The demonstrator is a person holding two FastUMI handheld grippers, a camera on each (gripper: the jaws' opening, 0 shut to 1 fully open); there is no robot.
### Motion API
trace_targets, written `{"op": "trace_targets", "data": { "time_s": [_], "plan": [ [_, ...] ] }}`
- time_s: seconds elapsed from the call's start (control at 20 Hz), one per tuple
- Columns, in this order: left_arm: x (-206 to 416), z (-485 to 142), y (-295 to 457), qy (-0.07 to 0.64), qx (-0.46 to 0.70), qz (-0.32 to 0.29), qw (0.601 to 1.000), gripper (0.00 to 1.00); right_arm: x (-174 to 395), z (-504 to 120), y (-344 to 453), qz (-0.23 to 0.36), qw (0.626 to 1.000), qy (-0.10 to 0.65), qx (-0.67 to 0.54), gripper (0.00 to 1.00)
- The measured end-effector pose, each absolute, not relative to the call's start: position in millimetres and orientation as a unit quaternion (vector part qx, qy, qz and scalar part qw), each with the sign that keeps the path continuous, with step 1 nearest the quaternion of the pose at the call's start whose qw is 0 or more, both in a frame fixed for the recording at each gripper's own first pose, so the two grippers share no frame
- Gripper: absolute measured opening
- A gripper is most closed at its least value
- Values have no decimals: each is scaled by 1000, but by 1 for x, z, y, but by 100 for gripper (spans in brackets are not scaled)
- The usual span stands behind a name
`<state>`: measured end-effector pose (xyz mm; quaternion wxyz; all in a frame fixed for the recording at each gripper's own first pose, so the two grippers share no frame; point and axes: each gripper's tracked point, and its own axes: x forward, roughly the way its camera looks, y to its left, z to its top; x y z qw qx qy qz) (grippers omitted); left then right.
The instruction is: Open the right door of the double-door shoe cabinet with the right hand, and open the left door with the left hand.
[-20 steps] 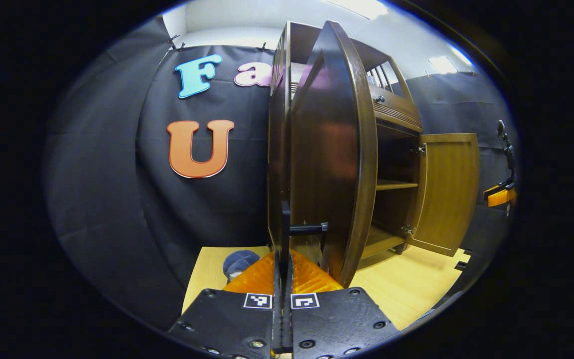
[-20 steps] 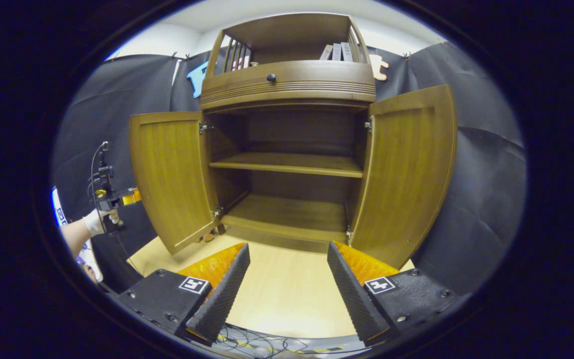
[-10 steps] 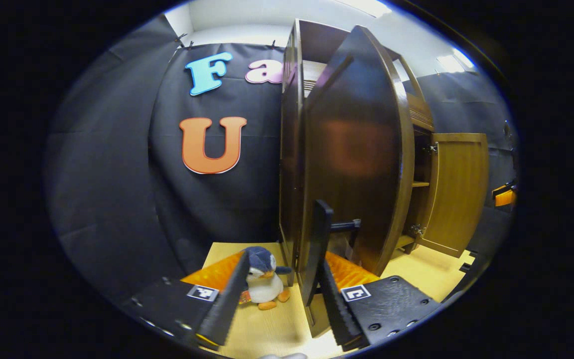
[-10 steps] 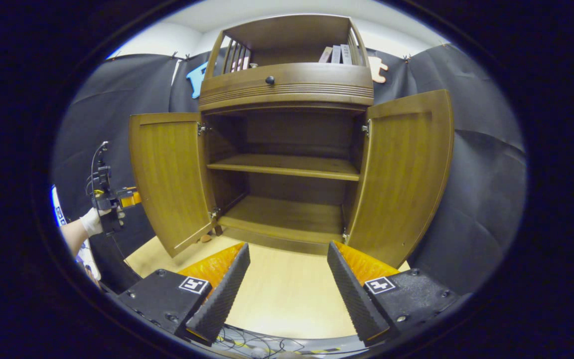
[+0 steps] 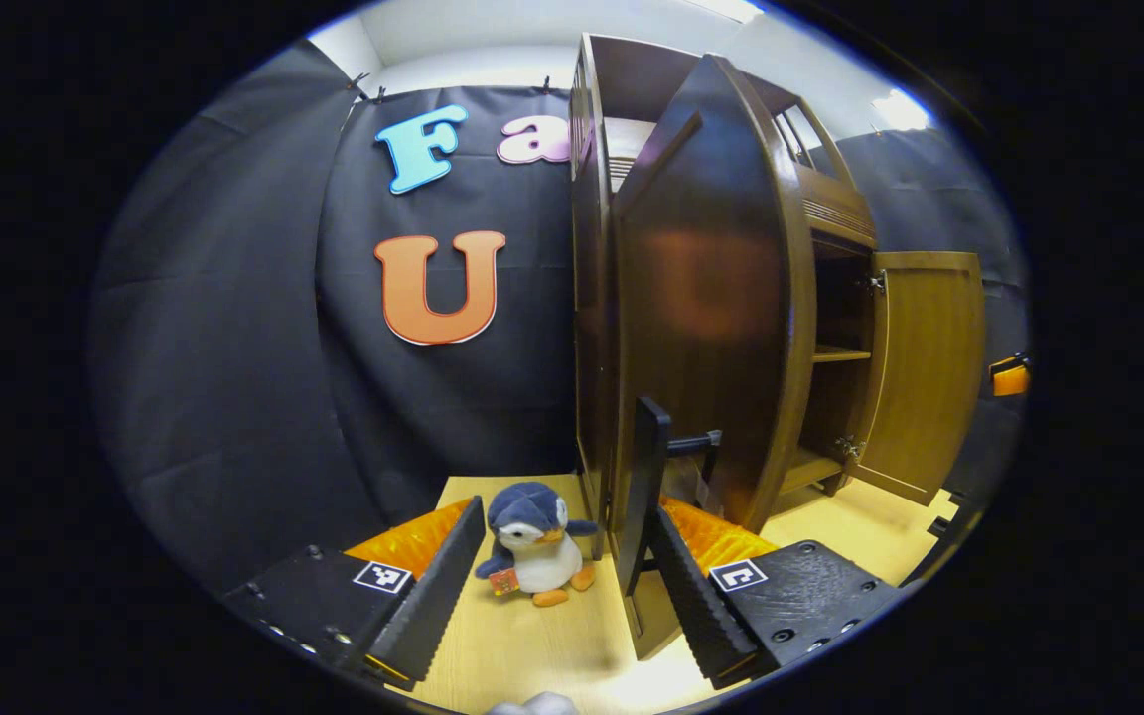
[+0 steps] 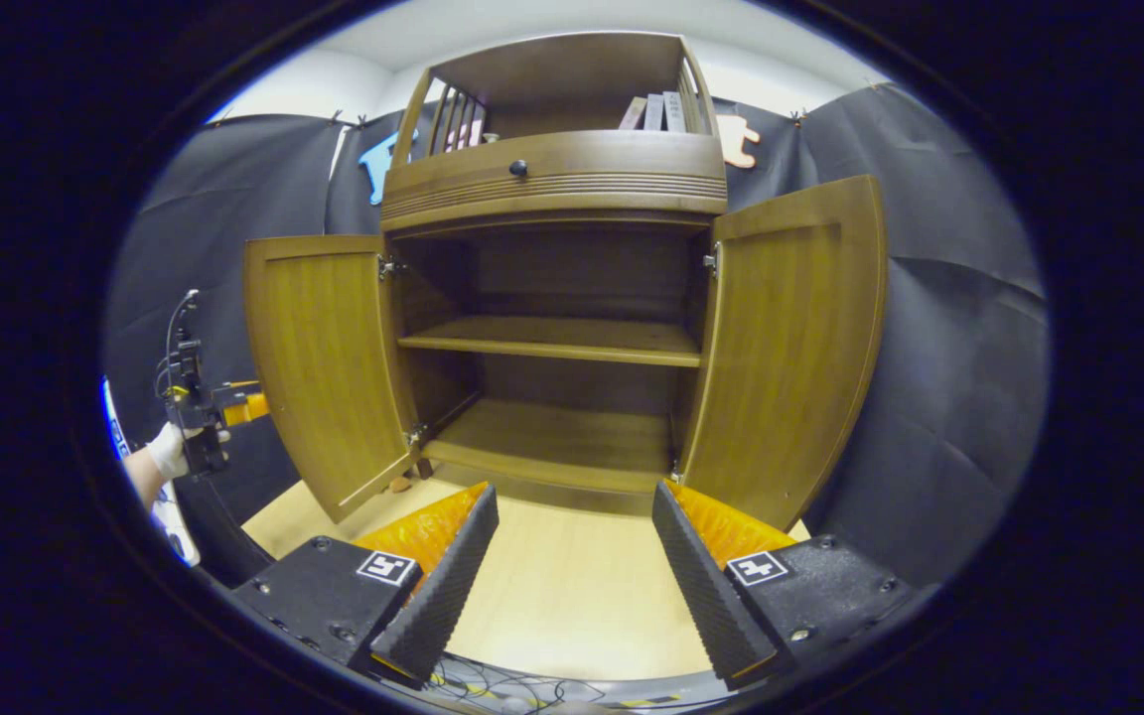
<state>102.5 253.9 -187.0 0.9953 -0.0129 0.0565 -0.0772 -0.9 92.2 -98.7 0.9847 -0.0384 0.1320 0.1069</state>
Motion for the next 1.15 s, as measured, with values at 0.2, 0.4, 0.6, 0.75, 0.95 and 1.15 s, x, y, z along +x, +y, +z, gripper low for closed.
{"op": "trace_targets", "data": {
  "time_s": [0.2, 0.4, 0.6, 0.75, 0.95, 1.15],
  "plan": [
    [72, -165, 268, 44, -31, -36, 998, 95, 6, -98, 95, 113, 984, 131, -38, 99],
    [50, -126, 252, 35, -1, 3, 999, 95, 19, -85, 90, 103, 987, 113, -38, 99],
    [38, -86, 191, 20, -13, 8, 1000, 95, 29, -67, 88, 96, 990, 93, -36, 98],
    [39, -64, 140, 5, -6, 2, 1000, 95, 32, -58, 86, 88, 992, 83, -32, 99],
    [44, -67, 82, 14, -28, -24, 999, 96, 33, -54, 84, 82, 993, 75, -32, 99],
    [36, -89, 52, 42, -45, -26, 998, 96, 30, -52, 79, 69, 995, 69, -29, 99]
  ]
}}
